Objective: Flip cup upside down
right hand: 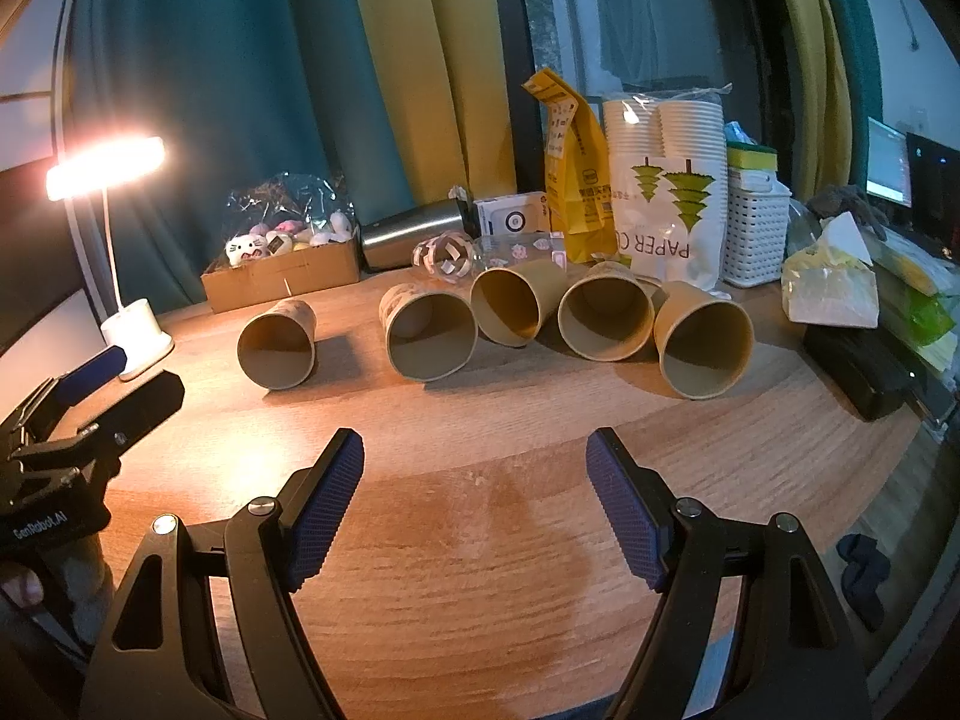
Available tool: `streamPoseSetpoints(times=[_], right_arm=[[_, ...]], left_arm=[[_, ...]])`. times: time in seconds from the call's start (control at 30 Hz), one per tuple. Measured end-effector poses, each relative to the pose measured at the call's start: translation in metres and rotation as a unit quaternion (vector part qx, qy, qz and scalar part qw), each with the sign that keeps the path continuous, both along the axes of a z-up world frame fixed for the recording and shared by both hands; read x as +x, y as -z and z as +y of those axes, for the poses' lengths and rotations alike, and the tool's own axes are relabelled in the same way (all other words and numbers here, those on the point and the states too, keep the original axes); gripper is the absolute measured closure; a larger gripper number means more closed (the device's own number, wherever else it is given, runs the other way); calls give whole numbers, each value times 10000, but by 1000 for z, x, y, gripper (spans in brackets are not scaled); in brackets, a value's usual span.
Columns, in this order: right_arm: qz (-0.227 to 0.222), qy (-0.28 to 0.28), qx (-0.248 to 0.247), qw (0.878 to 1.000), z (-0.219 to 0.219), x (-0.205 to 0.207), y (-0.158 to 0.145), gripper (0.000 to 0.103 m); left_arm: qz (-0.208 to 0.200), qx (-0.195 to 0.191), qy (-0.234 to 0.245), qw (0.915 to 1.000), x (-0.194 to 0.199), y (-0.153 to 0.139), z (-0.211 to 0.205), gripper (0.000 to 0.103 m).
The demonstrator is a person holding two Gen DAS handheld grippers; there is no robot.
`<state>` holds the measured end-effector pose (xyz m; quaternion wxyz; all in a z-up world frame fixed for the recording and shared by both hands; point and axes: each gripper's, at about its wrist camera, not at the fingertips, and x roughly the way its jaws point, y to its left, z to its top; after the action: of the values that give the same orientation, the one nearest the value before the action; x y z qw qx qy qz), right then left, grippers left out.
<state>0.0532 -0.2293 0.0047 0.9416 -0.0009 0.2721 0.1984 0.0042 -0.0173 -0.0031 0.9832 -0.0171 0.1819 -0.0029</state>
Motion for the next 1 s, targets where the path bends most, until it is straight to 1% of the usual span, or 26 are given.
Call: streamPoseSetpoints(times=[0.1, 0.2, 0.4, 0.5, 0.6, 0.7, 0.83, 0.93, 1.0], right_arm=[[52, -53, 10, 10000, -3, 7, 1, 23], [87, -104, 19, 9999, -6, 17, 2, 23], [245, -236, 91, 9994, -16, 44, 3, 23], [366, -323, 166, 9987, -22, 61, 4, 23], [486, -348, 265, 9979, -31, 78, 5, 23], [556, -352, 334, 9973, -38, 92, 5, 23], [693, -425, 505, 9954, -46, 107, 7, 23], [835, -469, 649, 9933, -52, 117, 11, 23], [891, -522, 714, 9921, -54, 120, 14, 23]], left_arm=[[133, 37, 15, 9999, 7, 1, -3, 0], [415, -21, 40, 9991, 18, -1, -5, 0], [814, -238, -43, 9964, 53, -25, -9, 0], [1171, -306, -91, 9926, 80, -33, -14, 0], [1667, -422, -162, 9850, 118, -31, -18, 0], [1970, -305, -239, 9796, 151, -26, -23, 0], [2369, -360, -231, 9706, 191, -19, -30, 0], [2438, -161, -266, 9693, 212, -18, -41, 0], [2421, 60, -242, 9699, 226, -18, -51, 0]])
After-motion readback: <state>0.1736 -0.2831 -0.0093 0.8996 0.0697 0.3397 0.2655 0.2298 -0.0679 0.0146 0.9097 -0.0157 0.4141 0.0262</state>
